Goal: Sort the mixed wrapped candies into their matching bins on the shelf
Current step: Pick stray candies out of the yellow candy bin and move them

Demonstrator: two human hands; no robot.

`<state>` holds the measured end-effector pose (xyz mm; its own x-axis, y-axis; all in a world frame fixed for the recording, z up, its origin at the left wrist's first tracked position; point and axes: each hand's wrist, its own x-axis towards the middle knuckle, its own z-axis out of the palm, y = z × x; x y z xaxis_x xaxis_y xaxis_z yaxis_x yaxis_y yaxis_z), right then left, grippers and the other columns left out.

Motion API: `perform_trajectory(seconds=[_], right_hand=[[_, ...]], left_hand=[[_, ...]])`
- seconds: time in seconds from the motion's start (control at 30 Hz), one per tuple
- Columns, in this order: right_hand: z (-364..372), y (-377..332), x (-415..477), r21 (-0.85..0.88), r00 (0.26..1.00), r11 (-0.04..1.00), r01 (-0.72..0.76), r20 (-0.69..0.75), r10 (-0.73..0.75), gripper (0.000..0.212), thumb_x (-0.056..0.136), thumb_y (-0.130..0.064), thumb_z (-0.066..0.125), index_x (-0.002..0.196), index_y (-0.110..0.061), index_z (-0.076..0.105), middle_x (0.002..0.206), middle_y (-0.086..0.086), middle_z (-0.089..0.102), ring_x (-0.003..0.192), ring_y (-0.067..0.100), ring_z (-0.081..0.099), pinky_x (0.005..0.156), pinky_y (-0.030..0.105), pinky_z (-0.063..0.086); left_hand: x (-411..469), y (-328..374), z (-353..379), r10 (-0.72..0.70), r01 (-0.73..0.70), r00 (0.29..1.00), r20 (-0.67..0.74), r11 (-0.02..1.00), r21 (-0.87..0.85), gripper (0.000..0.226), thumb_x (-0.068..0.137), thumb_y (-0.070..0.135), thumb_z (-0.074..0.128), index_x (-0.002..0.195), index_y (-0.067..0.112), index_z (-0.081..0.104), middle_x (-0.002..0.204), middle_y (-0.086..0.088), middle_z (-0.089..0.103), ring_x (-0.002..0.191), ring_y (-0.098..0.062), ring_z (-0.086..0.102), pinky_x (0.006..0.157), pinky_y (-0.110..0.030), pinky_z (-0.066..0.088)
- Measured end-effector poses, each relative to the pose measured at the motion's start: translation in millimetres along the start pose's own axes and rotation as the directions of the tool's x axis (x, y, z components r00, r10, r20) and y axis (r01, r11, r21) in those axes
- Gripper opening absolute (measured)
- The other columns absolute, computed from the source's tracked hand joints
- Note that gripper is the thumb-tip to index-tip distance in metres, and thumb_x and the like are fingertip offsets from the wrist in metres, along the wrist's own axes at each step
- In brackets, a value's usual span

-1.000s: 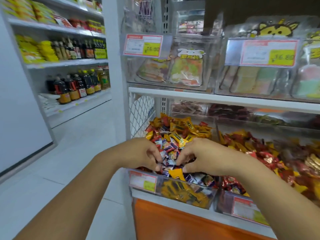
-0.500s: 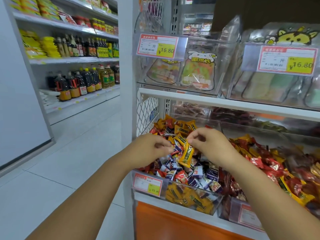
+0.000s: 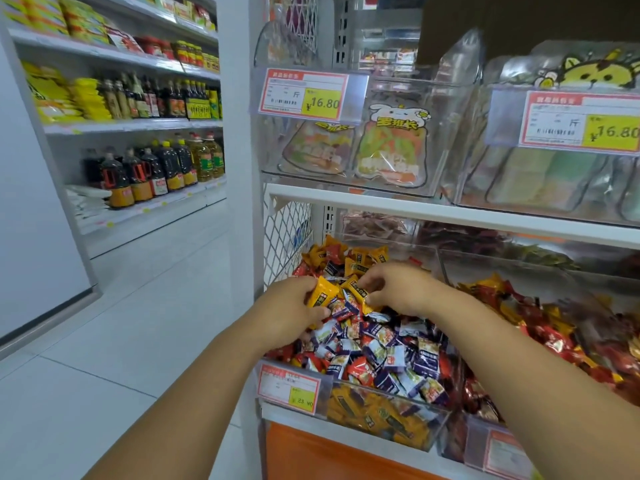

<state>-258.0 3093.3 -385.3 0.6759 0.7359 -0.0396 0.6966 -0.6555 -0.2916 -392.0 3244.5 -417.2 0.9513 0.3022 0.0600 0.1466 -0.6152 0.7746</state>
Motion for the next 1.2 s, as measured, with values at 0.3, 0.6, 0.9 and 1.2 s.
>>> perform_trajectory(seconds=[0.3, 0.6, 0.9, 1.2], right_hand=[[7, -2, -24, -0.19, 0.975, 0.978, 0.089, 0.215, -0.047, 0.051, 0.082, -0.03, 0.074, 0.129, -0.03, 0.056, 0.137, -0.005, 0.051, 0.122, 0.018, 0.049, 0.09, 0.025, 0.038], [-16, 10, -38, 0.081, 0.999, 0.996, 0.029, 0.034, -0.032, 0.043, 0.088, -0.027, 0.069, 0.129, -0.027, 0.057, 0.139, -0.007, 0.051, 0.119, 0.011, 0.053, 0.09, 0.021, 0.039], [-30, -1, -85, -0.035, 0.97, 0.997, 0.065, 0.235, -0.055, 0.028, 0.087, -0.028, 0.069, 0.115, -0.031, 0.064, 0.115, -0.014, 0.061, 0.101, 0.007, 0.057, 0.086, 0.026, 0.046], [-15, -11, -87, -0.184, 0.876, 0.976, 0.113, 0.483, -0.011, 0.055, 0.086, -0.013, 0.062, 0.127, -0.048, 0.049, 0.112, -0.016, 0.057, 0.045, 0.001, 0.045, 0.044, 0.013, 0.034]], left_hand=[[-2, 9, 4, 0.077, -0.041, 0.985, -0.156, 0.975, 0.218, 0.042, 0.084, 0.023, 0.072, 0.123, 0.029, 0.058, 0.101, 0.01, 0.065, 0.09, -0.011, 0.063, 0.083, -0.037, 0.055], [-5, 15, 14, 0.175, -0.169, 0.985, -0.012, 0.964, 0.204, 0.031, 0.084, 0.027, 0.073, 0.114, 0.028, 0.068, 0.106, 0.013, 0.068, 0.078, 0.003, 0.057, 0.068, -0.008, 0.041], [11, 9, 41, 0.128, -0.178, 0.983, 0.128, 0.816, 0.551, 0.044, 0.088, 0.045, 0.062, 0.131, 0.037, 0.055, 0.127, 0.002, 0.06, 0.122, -0.021, 0.036, 0.096, -0.037, 0.043], [15, 5, 38, 0.094, -0.127, 0.99, 0.101, 0.908, 0.399, 0.031, 0.081, 0.04, 0.072, 0.111, 0.033, 0.067, 0.108, 0.004, 0.064, 0.105, -0.014, 0.049, 0.087, -0.033, 0.047]])
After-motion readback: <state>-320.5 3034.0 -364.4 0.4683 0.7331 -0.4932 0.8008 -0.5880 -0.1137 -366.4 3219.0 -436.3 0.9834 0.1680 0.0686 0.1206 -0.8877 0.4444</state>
